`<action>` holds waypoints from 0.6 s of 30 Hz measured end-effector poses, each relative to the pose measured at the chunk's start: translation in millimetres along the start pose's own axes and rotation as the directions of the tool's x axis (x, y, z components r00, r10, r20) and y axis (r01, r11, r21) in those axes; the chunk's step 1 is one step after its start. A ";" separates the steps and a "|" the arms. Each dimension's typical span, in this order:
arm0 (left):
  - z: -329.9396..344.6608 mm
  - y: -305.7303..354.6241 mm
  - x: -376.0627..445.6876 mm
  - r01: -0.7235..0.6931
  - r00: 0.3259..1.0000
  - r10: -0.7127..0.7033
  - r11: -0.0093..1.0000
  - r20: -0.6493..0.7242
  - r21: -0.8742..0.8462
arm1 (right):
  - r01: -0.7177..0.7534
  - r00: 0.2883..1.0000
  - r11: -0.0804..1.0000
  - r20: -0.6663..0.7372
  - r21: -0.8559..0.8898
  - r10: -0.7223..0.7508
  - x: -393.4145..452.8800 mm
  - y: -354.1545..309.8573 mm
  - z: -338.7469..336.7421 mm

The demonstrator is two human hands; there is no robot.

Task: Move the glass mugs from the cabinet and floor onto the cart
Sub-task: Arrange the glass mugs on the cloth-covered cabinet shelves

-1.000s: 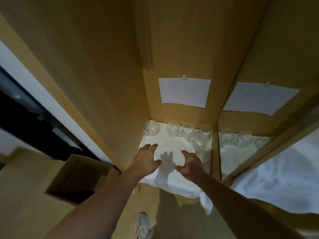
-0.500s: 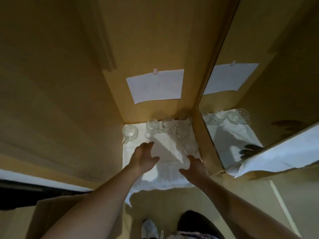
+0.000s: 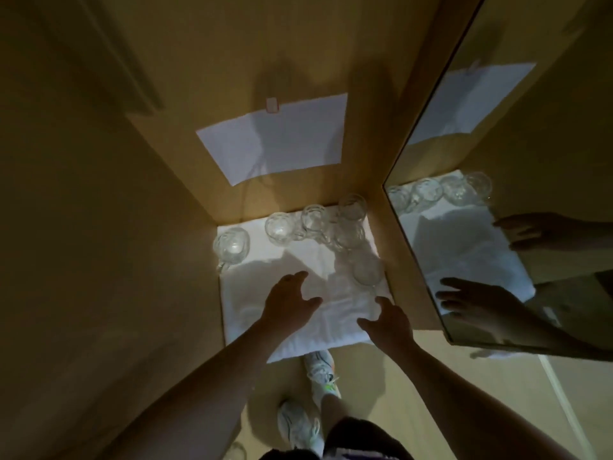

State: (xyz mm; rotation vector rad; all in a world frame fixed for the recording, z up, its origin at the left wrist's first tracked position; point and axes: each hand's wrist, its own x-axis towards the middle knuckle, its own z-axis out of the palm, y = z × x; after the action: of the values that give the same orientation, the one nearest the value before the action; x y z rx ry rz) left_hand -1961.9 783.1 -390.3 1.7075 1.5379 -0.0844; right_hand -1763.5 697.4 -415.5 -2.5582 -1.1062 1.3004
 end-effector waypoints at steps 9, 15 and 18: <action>65.3 3.7 97.9 0.160 0.980 -0.140 0.976 0.139 -0.145 | -0.229 0.972 0.945 0.000 0.234 0.235 86.9 20.3 33.0; 104.7 3.7 151.2 0.249 0.962 -0.205 0.932 0.181 -0.265 | -0.306 0.936 0.876 -0.050 0.372 0.348 133.3 33.6 47.6; 120.7 5.2 177.3 0.248 0.964 -0.194 0.906 0.184 -0.343 | -0.296 0.933 0.859 -0.065 0.418 0.354 149.1 37.3 54.5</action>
State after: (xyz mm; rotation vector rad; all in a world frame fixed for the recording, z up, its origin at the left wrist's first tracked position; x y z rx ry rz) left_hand -1857.9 853.6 -564.2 1.2060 1.5242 -0.0368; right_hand -1724.6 749.6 -565.0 -2.5281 -0.3325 1.2236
